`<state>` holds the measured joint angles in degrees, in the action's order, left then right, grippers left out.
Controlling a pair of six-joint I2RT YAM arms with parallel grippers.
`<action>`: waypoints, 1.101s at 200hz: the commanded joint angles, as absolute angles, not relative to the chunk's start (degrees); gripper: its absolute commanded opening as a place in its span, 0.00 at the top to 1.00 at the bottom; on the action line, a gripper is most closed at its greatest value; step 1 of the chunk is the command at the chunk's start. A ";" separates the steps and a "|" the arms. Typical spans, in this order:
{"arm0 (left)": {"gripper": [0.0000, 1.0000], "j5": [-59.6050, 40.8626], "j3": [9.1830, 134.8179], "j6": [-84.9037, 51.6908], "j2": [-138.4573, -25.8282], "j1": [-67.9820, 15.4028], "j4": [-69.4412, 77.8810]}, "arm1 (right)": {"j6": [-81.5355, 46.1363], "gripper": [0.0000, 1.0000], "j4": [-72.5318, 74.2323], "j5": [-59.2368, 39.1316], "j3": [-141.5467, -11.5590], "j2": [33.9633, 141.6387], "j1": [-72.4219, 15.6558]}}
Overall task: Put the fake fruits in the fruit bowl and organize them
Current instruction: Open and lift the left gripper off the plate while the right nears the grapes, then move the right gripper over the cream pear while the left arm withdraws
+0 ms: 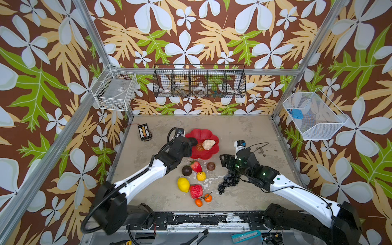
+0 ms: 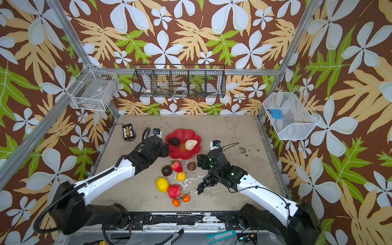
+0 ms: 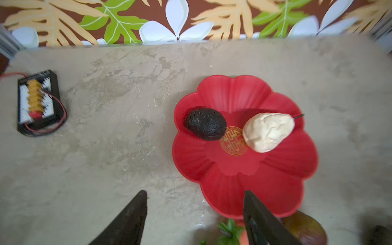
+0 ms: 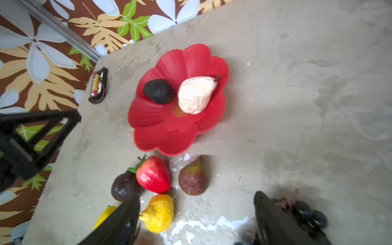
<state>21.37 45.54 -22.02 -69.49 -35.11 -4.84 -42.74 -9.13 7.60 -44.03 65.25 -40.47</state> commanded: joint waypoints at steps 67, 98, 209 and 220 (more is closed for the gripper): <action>0.22 23.56 14.37 -32.74 -32.27 -34.80 12.81 | -45.10 0.20 -5.91 1.03 -65.35 95.99 -40.33; 0.22 21.62 8.27 -31.00 -26.72 -34.80 16.29 | -47.05 0.20 -10.13 4.59 -72.50 103.62 -40.16; 0.22 20.20 4.22 -28.21 -23.70 -34.80 18.55 | -50.52 0.15 -16.41 8.77 -83.50 115.55 -37.12; 0.22 20.21 4.22 -28.21 -23.82 -34.80 18.59 | -49.66 0.16 -16.72 8.19 -85.18 116.95 -36.62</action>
<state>20.51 4.32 -28.18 -23.79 -34.92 16.53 -50.59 -15.14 7.73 -82.70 114.96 -37.45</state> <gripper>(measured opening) 0.779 0.850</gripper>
